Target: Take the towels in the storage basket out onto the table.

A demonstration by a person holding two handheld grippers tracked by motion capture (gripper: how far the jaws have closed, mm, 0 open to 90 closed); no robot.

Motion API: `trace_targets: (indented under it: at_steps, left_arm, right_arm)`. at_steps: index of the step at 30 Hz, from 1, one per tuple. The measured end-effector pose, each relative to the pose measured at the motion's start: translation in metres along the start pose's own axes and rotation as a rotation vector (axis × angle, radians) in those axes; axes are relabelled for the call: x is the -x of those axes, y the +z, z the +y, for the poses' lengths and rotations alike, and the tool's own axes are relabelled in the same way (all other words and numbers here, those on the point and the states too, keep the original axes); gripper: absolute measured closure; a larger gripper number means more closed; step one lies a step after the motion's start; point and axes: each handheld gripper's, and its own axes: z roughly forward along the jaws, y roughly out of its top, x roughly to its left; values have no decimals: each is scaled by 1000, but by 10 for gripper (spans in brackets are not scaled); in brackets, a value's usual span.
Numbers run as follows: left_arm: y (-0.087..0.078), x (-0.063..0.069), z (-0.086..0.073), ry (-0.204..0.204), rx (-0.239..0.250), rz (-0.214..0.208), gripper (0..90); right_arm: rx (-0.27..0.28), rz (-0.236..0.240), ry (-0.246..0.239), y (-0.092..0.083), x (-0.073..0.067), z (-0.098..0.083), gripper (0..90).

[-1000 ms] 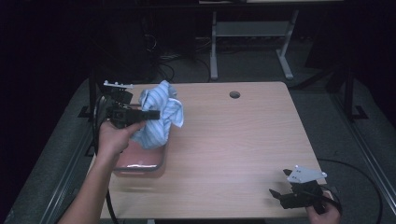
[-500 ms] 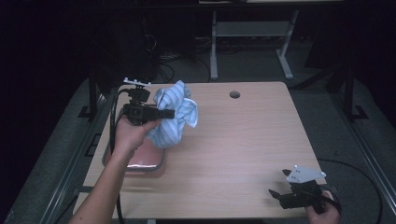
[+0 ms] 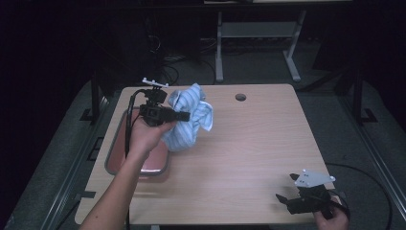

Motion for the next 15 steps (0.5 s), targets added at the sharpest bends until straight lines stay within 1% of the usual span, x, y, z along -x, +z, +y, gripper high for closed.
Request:
trace_targets:
  at_steps: [1,2,4,9,10,15]
  left_arm:
    - [2,1,1,7,-6,-2,696]
    - [4,2,2,3,-4,-3,696]
    - [7,4,3,12,-14,-3,696]
    - [15,5,5,11,-21,-13,696]
    - [19,7,6,12,-26,-16,696]
    - [30,9,7,16,-39,-16,696]
  right_arm:
    - [1,-1,-2,0,0,0,139]
    - [0,-2,-5,-1,1,0,138]
    - [7,-1,2,-1,1,-1,138]
    - [4,2,6,0,1,0,138]
    - [6,1,4,-1,1,0,139]
    - [11,-1,8,-1,2,-1,139]
